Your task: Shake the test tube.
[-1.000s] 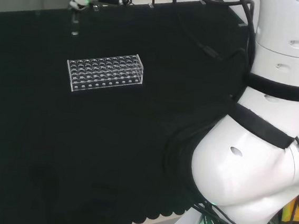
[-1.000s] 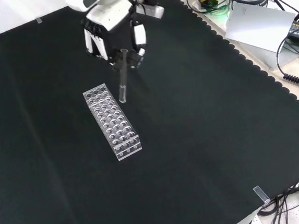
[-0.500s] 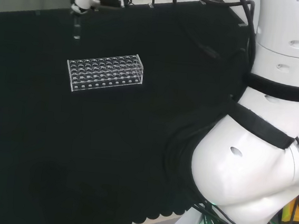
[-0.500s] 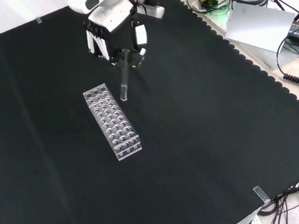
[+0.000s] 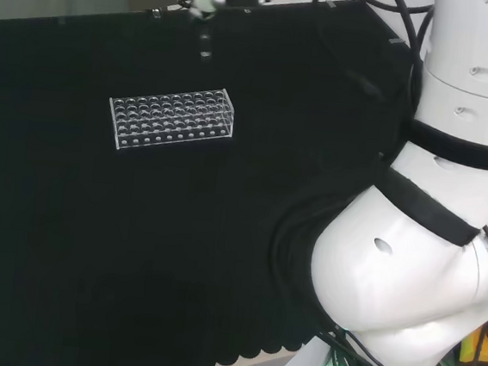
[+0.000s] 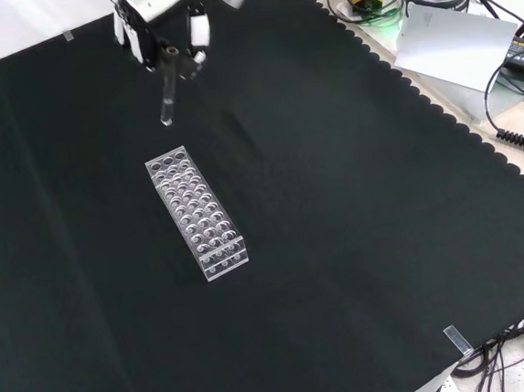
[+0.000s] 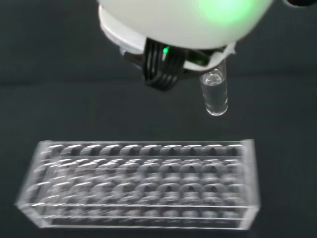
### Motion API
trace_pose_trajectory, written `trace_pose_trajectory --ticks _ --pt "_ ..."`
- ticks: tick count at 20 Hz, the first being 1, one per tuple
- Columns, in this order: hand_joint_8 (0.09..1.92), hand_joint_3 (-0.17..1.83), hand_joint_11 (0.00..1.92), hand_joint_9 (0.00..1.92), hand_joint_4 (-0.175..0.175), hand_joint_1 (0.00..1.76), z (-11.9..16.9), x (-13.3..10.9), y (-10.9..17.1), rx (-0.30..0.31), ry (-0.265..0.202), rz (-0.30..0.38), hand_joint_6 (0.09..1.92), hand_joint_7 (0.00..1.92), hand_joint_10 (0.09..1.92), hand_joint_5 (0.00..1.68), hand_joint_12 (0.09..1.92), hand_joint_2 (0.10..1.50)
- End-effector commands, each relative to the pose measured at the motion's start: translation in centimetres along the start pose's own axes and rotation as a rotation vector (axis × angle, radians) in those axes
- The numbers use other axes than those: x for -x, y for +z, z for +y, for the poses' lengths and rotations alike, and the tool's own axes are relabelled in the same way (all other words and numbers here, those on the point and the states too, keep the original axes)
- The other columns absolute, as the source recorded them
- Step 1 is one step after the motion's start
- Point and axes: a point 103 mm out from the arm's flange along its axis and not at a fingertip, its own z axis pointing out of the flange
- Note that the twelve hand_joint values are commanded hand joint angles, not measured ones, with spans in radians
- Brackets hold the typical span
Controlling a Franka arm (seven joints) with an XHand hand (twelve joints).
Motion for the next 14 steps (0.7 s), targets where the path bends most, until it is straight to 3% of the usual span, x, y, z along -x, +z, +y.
trace_pose_trajectory --ticks 1,9,12,14 --pt "0.6 0.82 1.01 1.58 -0.175 1.33 -0.2 2.0 -0.2 -0.001 0.042 -0.015 0.59 1.39 0.49 1.33 1.09 0.54" --pt "0.61 0.82 1.01 1.58 -0.175 1.33 -0.7 -5.0 1.2 -0.026 -0.095 0.064 0.59 1.39 0.49 1.33 1.09 0.54" --pt "0.61 0.68 1.01 1.59 -0.175 1.24 -0.8 -7.7 1.7 -0.041 -0.142 0.089 0.53 1.6 0.49 1.35 1.11 0.62" --pt "0.59 0.64 1.02 1.59 -0.175 1.23 -0.9 -9.2 2.1 -0.052 -0.178 0.103 0.5 1.65 0.49 1.36 1.11 0.64"
